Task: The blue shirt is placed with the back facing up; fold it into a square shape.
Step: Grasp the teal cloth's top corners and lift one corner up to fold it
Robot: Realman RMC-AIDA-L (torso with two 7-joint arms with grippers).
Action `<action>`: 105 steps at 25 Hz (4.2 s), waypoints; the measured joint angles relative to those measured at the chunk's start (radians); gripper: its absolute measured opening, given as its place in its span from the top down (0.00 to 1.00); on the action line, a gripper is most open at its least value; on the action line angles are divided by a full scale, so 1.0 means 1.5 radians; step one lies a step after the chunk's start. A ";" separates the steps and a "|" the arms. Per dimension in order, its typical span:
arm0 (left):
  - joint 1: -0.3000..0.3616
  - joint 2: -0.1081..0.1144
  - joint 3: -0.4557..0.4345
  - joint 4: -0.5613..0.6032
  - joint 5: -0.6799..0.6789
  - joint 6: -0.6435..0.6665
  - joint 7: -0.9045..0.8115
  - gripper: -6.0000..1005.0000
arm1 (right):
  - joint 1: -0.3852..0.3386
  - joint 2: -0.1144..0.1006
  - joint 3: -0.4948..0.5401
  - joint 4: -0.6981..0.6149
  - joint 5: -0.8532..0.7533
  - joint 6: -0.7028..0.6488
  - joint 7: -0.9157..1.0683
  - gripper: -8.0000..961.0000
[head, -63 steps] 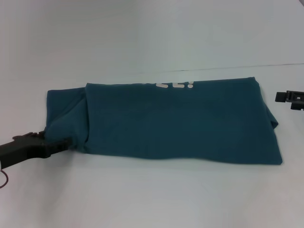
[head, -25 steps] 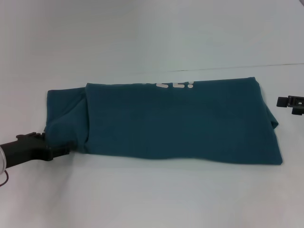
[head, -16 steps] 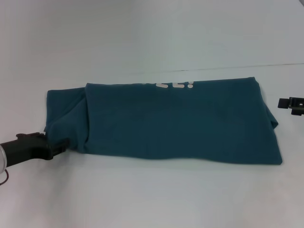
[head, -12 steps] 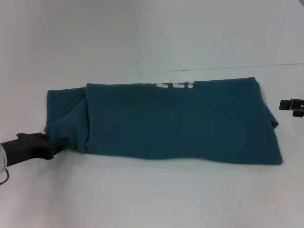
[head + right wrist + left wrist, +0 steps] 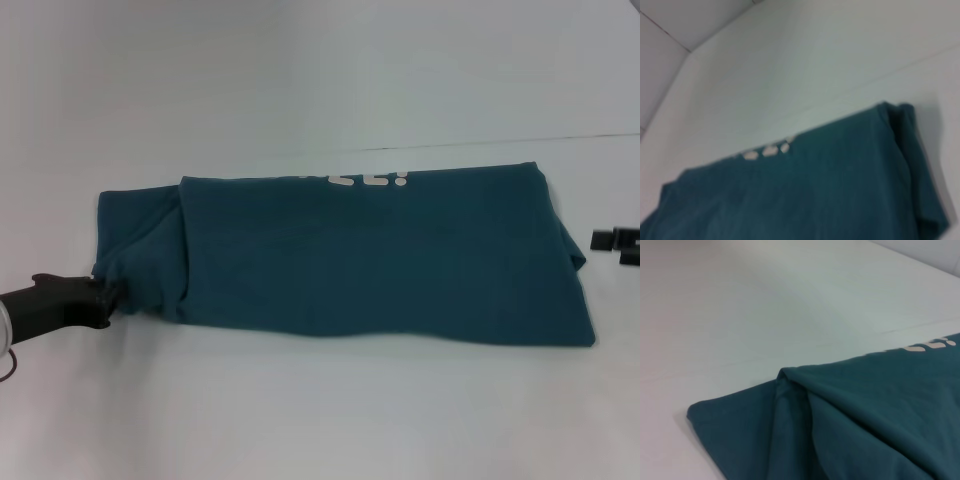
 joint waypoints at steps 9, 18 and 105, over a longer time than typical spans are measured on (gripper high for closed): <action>0.001 0.000 -0.001 0.007 -0.004 0.001 -0.002 0.98 | -0.001 -0.001 -0.001 0.001 -0.076 -0.029 0.022 0.20; -0.001 0.000 0.001 0.007 -0.005 -0.002 -0.002 0.98 | 0.000 0.006 -0.004 0.008 -0.106 -0.032 0.037 0.20; 0.001 0.000 -0.022 0.009 0.000 -0.007 -0.001 0.98 | 0.006 0.057 0.001 0.027 -0.045 0.163 0.005 0.92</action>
